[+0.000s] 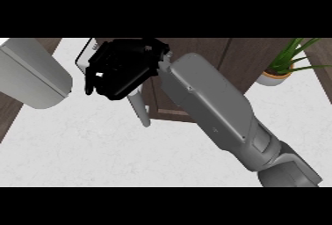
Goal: Pick up the wine, place it into the cabinet and close the cabinet
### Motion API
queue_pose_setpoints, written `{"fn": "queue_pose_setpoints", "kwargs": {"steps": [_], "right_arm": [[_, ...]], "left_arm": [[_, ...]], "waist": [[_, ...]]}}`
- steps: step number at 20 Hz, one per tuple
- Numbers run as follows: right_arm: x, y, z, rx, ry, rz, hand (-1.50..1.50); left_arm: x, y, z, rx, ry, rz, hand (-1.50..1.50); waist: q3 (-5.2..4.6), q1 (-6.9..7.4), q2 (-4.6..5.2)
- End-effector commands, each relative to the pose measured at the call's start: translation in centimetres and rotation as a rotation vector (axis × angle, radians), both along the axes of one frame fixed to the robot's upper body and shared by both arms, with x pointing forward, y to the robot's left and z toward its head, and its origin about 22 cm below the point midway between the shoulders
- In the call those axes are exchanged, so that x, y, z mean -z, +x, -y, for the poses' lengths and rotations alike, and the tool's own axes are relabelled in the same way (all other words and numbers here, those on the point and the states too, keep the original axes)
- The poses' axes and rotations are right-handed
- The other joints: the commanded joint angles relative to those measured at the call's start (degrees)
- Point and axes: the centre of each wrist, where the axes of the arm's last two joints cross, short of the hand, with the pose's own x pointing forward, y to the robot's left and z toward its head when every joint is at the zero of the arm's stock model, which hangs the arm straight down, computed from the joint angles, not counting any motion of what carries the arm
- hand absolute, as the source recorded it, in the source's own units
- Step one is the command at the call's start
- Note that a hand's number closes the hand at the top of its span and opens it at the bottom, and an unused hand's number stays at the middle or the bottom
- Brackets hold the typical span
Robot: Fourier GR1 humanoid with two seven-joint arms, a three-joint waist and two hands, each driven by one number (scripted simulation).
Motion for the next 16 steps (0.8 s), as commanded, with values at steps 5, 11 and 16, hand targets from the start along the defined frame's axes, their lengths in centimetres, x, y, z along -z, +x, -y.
{"fn": "queue_pose_setpoints", "kwargs": {"steps": [5, 11, 16], "right_arm": [[0.0, 3.5, 4.8, 0.239, 0.06, 0.006, 1.5], [-1.0, 4.5, 8.4, 0.42, 0.134, 0.076, 1.5], [-0.5, 4.6, 8.5, 0.428, 0.139, 0.084, 1.5]], "left_arm": [[-0.8, 0.4, 0.0, 0.044, -0.016, 0.052, -1.5], [-0.7, 0.6, 0.2, 0.037, 0.007, 0.034, -1.5], [-1.3, 1.7, 1.3, 0.075, 0.008, 0.048, -1.5]], "waist": [[0.15, 0.32, 1.14], [0.05, -0.92, 1.39], [0.1, -0.9, 1.68]]}}
